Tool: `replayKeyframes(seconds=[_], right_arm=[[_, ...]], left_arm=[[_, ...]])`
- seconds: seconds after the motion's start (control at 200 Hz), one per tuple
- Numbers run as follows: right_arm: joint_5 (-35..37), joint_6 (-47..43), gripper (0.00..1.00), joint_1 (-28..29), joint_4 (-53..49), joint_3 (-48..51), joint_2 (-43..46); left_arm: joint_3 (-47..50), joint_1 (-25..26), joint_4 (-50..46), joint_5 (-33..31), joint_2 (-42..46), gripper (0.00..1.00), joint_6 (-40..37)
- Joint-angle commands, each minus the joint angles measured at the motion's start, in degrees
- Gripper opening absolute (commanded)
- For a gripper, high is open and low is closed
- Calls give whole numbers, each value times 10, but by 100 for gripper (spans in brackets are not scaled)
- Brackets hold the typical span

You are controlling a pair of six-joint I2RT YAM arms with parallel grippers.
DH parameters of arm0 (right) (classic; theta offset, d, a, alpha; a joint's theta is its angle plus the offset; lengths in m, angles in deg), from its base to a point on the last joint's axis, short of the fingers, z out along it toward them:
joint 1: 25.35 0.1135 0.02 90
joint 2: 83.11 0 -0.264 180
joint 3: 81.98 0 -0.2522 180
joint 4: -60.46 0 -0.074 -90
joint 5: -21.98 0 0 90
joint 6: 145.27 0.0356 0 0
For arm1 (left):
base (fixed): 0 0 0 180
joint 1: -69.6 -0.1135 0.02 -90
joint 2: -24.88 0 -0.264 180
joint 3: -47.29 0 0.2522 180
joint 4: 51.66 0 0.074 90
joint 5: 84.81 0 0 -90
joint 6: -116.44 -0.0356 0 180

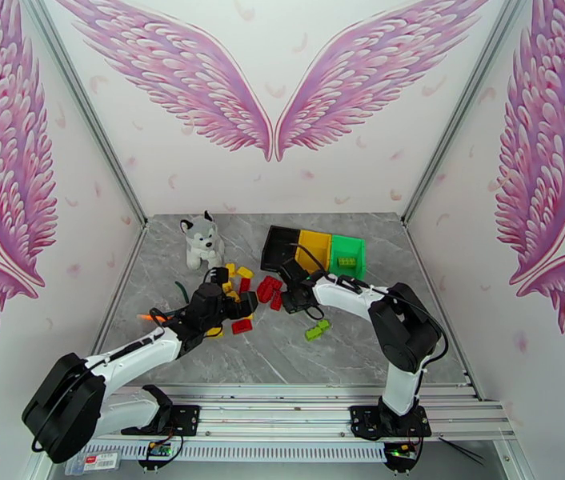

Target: Sort the legos into containers by color

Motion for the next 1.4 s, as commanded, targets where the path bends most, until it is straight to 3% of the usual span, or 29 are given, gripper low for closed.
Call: replayKeyframes(seconds=[0.0, 0.095, 0.27, 0.4, 0.575, 0.795, 1.045, 1.145, 1.31, 1.395], right_arm=[[24, 0, 19, 1, -7, 5, 23], [24, 6, 17, -6, 5, 20, 49], [27, 21, 16, -36, 33, 61, 120], [45, 38, 16, -69, 48, 93, 174], [71, 67, 18, -130, 74, 132, 228], [95, 83, 18, -181, 58, 99, 202], [111, 83, 20, -223, 39, 16, 145], [108, 76, 28, -241, 17, -33, 108], [113, 56, 55, -255, -12, -83, 70], [104, 58, 64, -255, -16, -76, 81]], left_arm=[[-40, 1, -6, 14, -20, 99, -30], [-31, 11, 38, 6, -29, 99, -51], [-34, 62, 61, -104, -46, 99, -120], [-50, 92, 83, -122, -69, 99, -170], [-17, 143, 200, -133, -73, 99, -226], [13, 231, 292, -208, -57, 99, -357], [13, 239, 293, -188, -46, 99, -341], [12, 239, 283, -173, -36, 99, -344], [2, 238, 254, -200, -36, 99, -340], [-1, 237, 245, -212, -37, 99, -335]])
